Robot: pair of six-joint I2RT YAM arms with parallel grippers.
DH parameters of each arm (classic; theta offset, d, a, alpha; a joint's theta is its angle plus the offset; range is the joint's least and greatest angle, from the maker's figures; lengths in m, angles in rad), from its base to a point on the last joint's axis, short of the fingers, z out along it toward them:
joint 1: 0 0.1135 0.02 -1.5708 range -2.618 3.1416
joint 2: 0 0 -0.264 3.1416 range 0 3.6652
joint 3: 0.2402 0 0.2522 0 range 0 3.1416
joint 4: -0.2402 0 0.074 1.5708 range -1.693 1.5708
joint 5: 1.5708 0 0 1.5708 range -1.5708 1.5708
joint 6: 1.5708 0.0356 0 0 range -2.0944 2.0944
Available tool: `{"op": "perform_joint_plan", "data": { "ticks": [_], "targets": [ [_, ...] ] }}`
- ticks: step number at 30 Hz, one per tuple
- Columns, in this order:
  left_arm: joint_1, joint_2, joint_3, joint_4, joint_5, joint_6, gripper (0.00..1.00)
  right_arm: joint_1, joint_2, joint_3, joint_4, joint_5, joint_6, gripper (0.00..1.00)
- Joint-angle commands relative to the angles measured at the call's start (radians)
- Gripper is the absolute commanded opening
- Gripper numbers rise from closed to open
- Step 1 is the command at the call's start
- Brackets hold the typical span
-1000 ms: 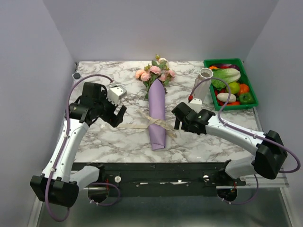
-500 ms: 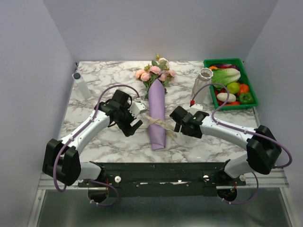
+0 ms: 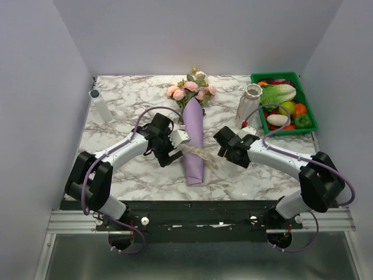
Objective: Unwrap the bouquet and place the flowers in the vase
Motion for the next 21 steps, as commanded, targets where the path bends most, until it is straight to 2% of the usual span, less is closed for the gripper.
{"op": "perform_joint_plan", "data": {
  "ticks": [1, 7, 11, 18, 19, 21],
  "targets": [
    [-0.029, 0.026, -0.010, 0.060, 0.000, 0.041, 0.99, -0.039, 0.009, -0.015, 0.055, 0.003, 0.016, 0.88],
    [-0.052, 0.079, -0.015, 0.112, -0.040, 0.047, 0.98, -0.050, 0.032, -0.009, 0.079, -0.012, 0.015, 0.86],
    [-0.067, 0.119, -0.023, 0.124, -0.063, 0.067, 0.87, -0.054, 0.062, -0.001, 0.085, -0.020, 0.024, 0.82],
    [-0.070, 0.158, -0.043, 0.157, -0.101, 0.086, 0.78, -0.063, 0.084, -0.026, 0.119, -0.026, 0.036, 0.78],
    [-0.071, 0.161, -0.044, 0.169, -0.107, 0.086, 0.75, -0.063, 0.090, -0.024, 0.122, -0.029, 0.042, 0.77],
    [-0.071, 0.165, -0.044, 0.176, -0.121, 0.086, 0.63, -0.063, 0.115, -0.024, 0.130, -0.035, 0.045, 0.74]
  ]
}}
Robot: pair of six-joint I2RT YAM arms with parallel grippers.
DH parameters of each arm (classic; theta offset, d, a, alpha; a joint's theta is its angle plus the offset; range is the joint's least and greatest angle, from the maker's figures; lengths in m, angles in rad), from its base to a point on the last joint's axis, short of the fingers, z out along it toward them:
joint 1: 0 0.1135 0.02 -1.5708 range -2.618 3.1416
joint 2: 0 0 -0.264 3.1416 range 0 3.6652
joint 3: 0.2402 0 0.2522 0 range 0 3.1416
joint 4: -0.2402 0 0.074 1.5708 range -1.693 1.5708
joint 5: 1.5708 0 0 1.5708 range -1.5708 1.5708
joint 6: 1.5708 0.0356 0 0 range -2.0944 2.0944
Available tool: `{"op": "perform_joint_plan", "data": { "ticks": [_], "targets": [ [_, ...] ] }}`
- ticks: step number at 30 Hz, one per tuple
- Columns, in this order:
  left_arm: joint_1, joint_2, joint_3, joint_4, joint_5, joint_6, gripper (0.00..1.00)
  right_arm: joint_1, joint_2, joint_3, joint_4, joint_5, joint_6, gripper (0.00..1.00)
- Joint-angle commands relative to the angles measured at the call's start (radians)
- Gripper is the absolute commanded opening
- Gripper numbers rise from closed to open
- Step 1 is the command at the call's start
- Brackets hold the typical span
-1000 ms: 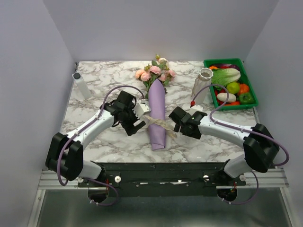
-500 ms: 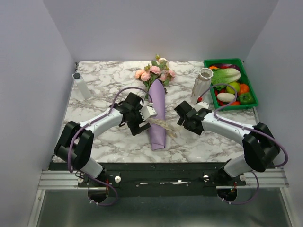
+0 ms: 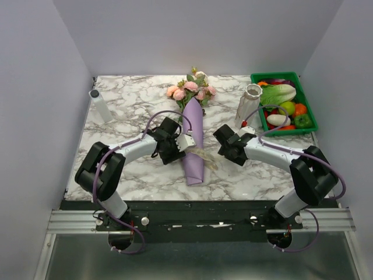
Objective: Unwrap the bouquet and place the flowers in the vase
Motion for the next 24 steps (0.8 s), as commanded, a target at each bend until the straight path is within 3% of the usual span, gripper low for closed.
{"op": "perform_joint_plan", "data": {
  "ticks": [1, 4, 5, 7, 14, 17, 21, 24],
  "targets": [
    [-0.005, 0.030, -0.028, 0.044, -0.060, 0.023, 0.59, -0.005, 0.057, -0.016, 0.038, -0.009, 0.036, 0.73],
    [-0.005, 0.036, -0.028, 0.045, -0.066, 0.014, 0.36, -0.005, 0.086, -0.011, 0.059, -0.013, 0.041, 0.70],
    [-0.005, 0.036, -0.031, 0.042, -0.067, 0.014, 0.14, -0.005, 0.094, -0.010, 0.064, -0.015, 0.042, 0.69],
    [-0.005, 0.042, -0.026, 0.032, -0.075, 0.013, 0.00, -0.005, 0.110, -0.008, 0.079, -0.018, 0.047, 0.68],
    [-0.007, -0.002, -0.028, 0.012, -0.081, -0.004, 0.00, -0.005, 0.153, -0.016, 0.128, -0.010, 0.068, 0.63],
    [-0.005, -0.044, 0.006, -0.036, -0.069, -0.024, 0.00, -0.003, 0.164, -0.034, 0.139, -0.004, 0.094, 0.52],
    [-0.005, -0.116, 0.047, -0.096, -0.043, -0.053, 0.00, 0.002, 0.175, -0.064, 0.154, 0.007, 0.113, 0.25],
    [-0.005, -0.157, 0.067, -0.122, -0.037, -0.075, 0.00, 0.005, 0.173, -0.083, 0.156, 0.013, 0.122, 0.13]
  ]
}}
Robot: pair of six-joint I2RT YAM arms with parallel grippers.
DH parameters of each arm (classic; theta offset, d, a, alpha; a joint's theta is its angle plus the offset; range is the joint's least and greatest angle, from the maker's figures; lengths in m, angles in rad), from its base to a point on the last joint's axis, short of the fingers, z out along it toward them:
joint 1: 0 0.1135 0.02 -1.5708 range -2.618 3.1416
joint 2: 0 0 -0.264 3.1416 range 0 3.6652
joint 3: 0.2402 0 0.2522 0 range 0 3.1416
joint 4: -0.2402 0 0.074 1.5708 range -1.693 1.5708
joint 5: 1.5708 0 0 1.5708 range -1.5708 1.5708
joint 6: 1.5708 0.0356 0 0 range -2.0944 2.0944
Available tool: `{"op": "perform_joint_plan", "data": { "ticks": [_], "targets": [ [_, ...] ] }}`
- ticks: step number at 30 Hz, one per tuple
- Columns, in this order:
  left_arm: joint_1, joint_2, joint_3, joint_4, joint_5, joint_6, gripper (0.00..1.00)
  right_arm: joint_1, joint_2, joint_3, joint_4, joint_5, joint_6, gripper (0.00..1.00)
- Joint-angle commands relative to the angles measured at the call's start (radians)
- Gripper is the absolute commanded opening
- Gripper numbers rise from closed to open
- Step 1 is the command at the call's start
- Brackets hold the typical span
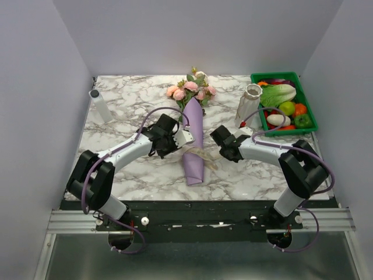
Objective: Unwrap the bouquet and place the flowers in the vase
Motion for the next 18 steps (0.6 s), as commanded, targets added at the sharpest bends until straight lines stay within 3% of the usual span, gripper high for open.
{"op": "perform_joint_plan", "data": {
  "ticks": [1, 4, 18],
  "targets": [
    [-0.005, -0.094, 0.055, -0.068, 0.020, -0.046, 0.00, 0.007, 0.055, -0.077, -0.006, -0.020, 0.055, 0.10],
    [-0.004, -0.111, 0.060, -0.074, 0.007, -0.059, 0.00, 0.009, 0.027, -0.101, -0.006, -0.011, 0.058, 0.01],
    [-0.002, -0.154, 0.098, -0.116, -0.063, -0.109, 0.00, 0.007, -0.232, -0.195, -0.125, 0.153, 0.098, 0.01]
  ]
}}
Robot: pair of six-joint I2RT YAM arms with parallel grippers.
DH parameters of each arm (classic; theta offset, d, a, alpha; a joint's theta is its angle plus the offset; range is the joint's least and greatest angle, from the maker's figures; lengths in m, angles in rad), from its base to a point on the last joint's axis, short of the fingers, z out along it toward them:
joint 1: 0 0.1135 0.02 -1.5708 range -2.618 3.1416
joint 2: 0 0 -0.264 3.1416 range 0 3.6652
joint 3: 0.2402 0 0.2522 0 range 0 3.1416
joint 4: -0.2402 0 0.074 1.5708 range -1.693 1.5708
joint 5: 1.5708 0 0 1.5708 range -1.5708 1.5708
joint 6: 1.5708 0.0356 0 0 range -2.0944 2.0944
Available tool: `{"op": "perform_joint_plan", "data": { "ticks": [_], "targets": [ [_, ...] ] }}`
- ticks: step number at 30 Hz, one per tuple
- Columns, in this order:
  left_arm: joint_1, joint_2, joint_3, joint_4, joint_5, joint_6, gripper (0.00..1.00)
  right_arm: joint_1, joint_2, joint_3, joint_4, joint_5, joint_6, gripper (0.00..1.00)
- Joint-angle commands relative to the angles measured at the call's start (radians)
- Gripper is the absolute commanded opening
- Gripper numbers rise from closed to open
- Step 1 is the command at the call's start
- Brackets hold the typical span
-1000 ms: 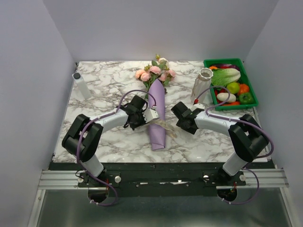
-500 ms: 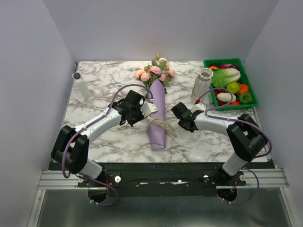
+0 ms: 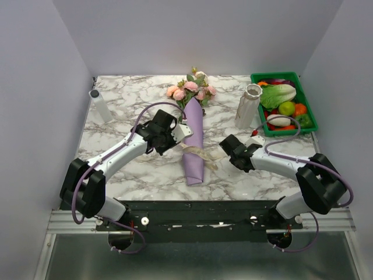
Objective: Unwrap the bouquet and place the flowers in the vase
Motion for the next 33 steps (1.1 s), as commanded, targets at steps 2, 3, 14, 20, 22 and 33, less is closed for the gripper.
{"op": "perform_joint_plan", "data": {
  "ticks": [2, 3, 14, 20, 22, 33],
  "targets": [
    [-0.002, -0.052, 0.029, -0.025, -0.050, -0.033, 0.00, 0.006, -0.048, -0.024, -0.048, 0.060, -0.005, 0.01],
    [-0.002, -0.054, 0.024, -0.025, -0.064, -0.033, 0.00, 0.006, -0.045, -0.023, -0.028, 0.049, -0.028, 0.01],
    [-0.002, -0.058, 0.013, -0.035, -0.072, -0.033, 0.00, 0.064, -0.017, 0.039, 0.220, -0.074, -0.235, 0.78],
    [-0.002, -0.055, 0.009, -0.029, -0.071, -0.027, 0.00, 0.089, -0.168, -0.169, 0.606, -0.195, -0.476, 0.74],
    [-0.002, -0.051, 0.004, -0.025, -0.098, -0.025, 0.00, 0.098, -0.212, -0.216, 0.756, -0.287, -0.595, 0.73],
    [-0.001, -0.038, -0.002, -0.017, -0.101, -0.028, 0.00, 0.110, -0.130, -0.166, 0.900, -0.467, -0.792, 0.73]
  ]
}}
